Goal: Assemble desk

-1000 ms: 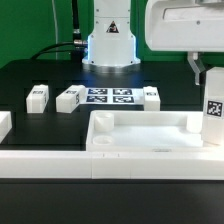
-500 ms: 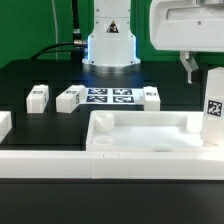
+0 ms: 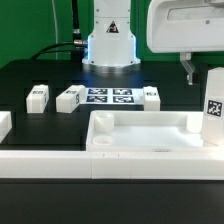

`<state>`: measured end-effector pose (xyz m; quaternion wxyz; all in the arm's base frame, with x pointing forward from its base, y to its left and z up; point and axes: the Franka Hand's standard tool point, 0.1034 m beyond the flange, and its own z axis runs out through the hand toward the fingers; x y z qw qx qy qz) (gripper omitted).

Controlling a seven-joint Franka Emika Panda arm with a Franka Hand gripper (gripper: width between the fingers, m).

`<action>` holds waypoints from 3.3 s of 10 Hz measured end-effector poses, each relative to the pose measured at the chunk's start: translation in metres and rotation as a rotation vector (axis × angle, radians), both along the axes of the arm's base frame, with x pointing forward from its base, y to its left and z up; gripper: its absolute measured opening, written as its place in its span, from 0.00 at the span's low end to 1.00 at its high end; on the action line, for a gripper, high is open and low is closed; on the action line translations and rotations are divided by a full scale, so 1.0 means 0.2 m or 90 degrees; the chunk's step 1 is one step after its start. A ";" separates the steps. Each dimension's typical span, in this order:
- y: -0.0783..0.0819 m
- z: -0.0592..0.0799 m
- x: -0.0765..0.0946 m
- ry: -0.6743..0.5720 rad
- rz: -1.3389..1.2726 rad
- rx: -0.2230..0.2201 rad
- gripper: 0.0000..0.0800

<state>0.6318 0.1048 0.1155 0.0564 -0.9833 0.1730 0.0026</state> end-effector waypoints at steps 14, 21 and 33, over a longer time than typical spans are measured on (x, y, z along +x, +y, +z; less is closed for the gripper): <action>-0.02 -0.03 0.00 -0.046 0.624 -0.058 0.48; -0.01 -0.03 -0.01 -0.035 0.447 -0.051 0.36; -0.01 -0.04 -0.01 0.009 -0.320 -0.008 0.36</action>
Offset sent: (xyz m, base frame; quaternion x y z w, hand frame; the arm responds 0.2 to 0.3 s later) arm 0.0009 -0.0054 -0.0025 -0.0944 0.0280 -0.2982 0.9494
